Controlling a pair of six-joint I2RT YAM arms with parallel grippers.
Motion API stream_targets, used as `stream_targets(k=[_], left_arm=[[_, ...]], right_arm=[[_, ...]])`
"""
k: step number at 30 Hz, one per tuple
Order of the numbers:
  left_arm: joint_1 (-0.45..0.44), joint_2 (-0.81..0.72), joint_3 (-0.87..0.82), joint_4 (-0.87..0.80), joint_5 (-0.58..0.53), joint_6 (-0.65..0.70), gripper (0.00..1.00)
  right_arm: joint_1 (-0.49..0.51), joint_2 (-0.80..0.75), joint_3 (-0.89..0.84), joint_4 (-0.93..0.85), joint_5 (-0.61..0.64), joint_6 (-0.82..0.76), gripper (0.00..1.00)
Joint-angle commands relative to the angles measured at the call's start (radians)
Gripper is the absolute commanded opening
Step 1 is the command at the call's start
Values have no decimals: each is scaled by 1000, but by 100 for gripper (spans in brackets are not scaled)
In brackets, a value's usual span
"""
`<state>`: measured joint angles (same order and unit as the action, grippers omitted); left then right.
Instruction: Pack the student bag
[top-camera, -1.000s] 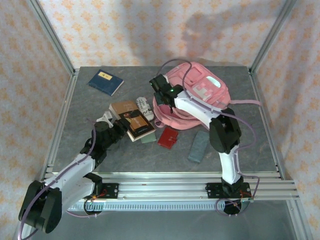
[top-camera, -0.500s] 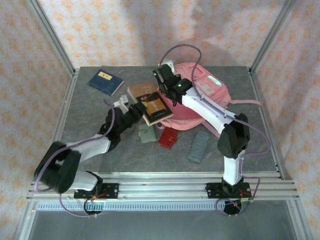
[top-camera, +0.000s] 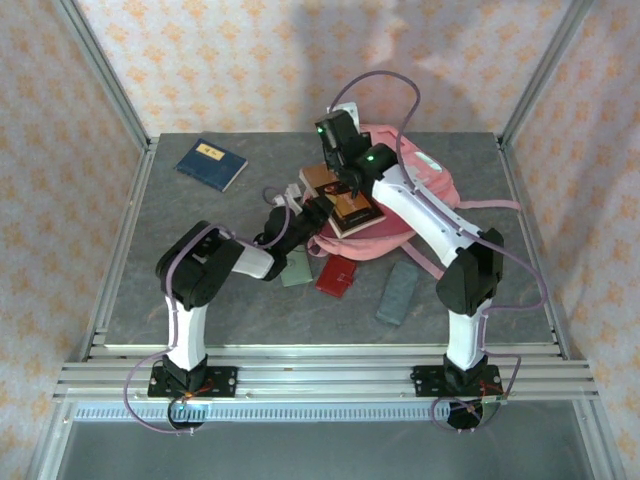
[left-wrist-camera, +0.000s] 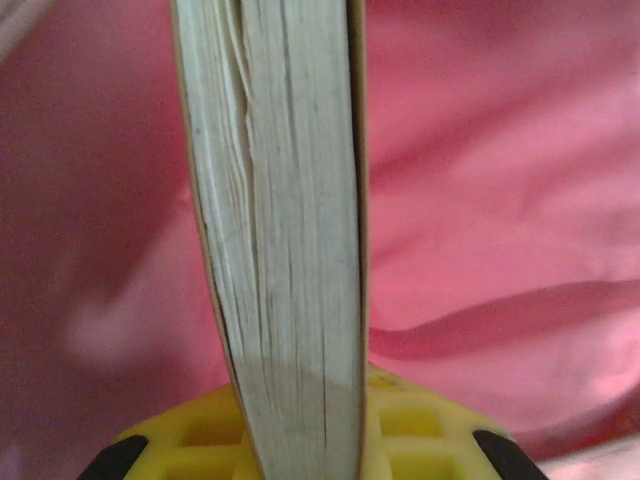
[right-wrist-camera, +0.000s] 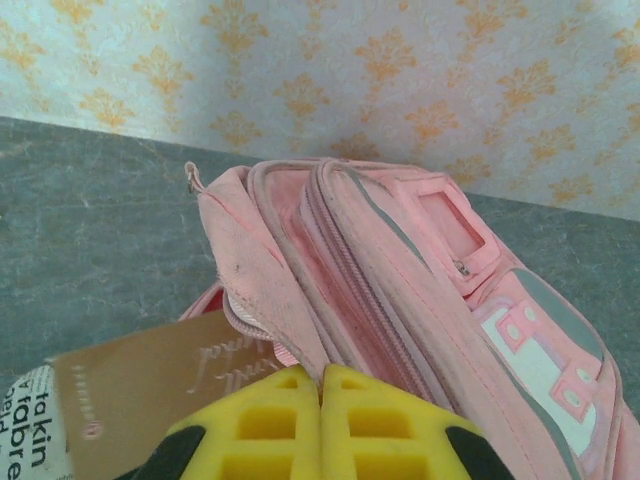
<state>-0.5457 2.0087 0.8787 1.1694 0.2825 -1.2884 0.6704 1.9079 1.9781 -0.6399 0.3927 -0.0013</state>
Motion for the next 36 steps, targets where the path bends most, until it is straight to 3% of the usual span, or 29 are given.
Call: stream_targets(k=[1,21,23,28,33,36], left_arm=[[-23,58,116,195,-56,-35,0],[-120,441,759,-182,-184,10,0],[-124,477,825,-224,-189,7,5],[-135,539,950,-331,-134,11,59],[-134,476,827,-292,-115,13,65],[-132,444,795,-336,-89,14,58]], right_arm=[[5,-19,79,34,5,20,0],[34,-14,44,54,-75,61,0],[38,-14,44,54,-77,62,0],[38,-38,-2,78,-70,65,0],[38,-47,-28,94,-73,69,0],[38,-51,-34,95,-74,72,0]])
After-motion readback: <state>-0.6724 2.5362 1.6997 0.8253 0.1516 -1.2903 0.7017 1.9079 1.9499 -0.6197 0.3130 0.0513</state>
